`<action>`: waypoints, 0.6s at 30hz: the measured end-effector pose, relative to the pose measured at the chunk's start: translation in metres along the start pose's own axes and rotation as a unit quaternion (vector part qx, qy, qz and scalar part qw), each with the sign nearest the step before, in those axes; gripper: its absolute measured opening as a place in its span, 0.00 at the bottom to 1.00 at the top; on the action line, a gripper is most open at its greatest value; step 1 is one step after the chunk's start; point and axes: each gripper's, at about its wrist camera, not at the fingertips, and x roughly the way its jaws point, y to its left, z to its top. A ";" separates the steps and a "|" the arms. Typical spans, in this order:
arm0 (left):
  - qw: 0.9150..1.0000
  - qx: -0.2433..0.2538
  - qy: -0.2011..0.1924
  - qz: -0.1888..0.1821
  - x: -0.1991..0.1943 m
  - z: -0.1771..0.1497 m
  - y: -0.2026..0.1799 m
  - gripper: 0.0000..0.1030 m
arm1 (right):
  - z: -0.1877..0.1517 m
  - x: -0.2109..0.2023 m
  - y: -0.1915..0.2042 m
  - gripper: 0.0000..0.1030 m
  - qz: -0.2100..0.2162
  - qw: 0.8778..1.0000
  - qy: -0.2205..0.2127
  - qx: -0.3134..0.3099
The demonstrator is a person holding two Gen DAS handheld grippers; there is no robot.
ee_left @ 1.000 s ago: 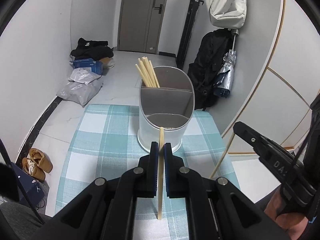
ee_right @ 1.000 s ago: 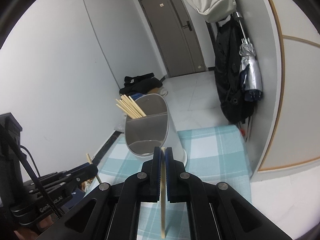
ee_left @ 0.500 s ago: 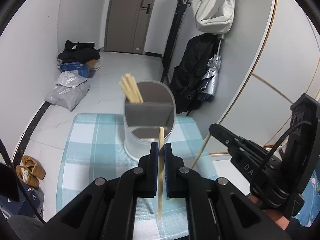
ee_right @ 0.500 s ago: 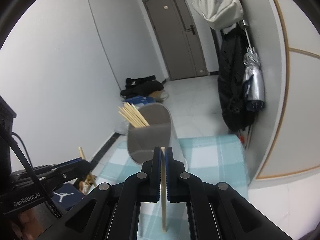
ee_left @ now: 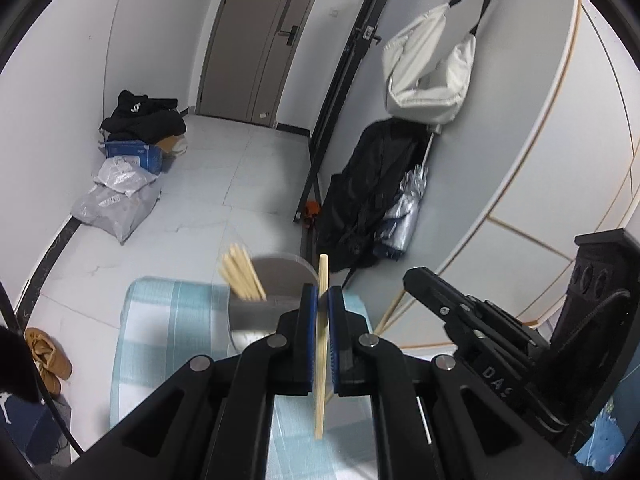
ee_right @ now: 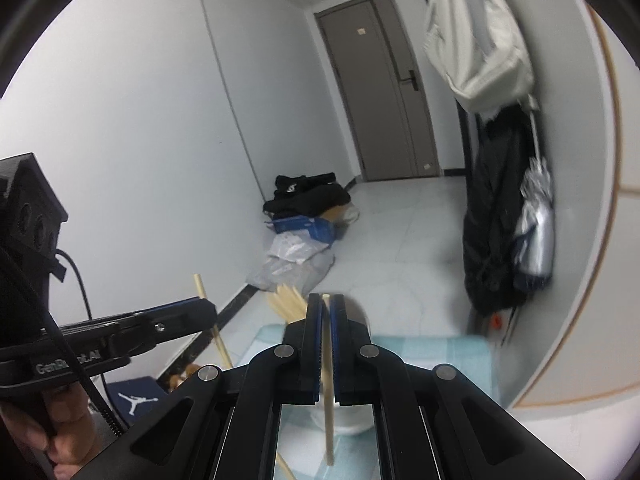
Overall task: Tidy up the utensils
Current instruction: 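Lift both held chopsticks and carry them above the white holder, then lower both chopsticks into the holder and open both tools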
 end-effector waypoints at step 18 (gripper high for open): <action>0.993 -0.080 -0.089 0.004 0.035 0.074 0.052 0.02 | 0.105 0.061 0.003 0.03 0.012 0.998 -0.031 -0.059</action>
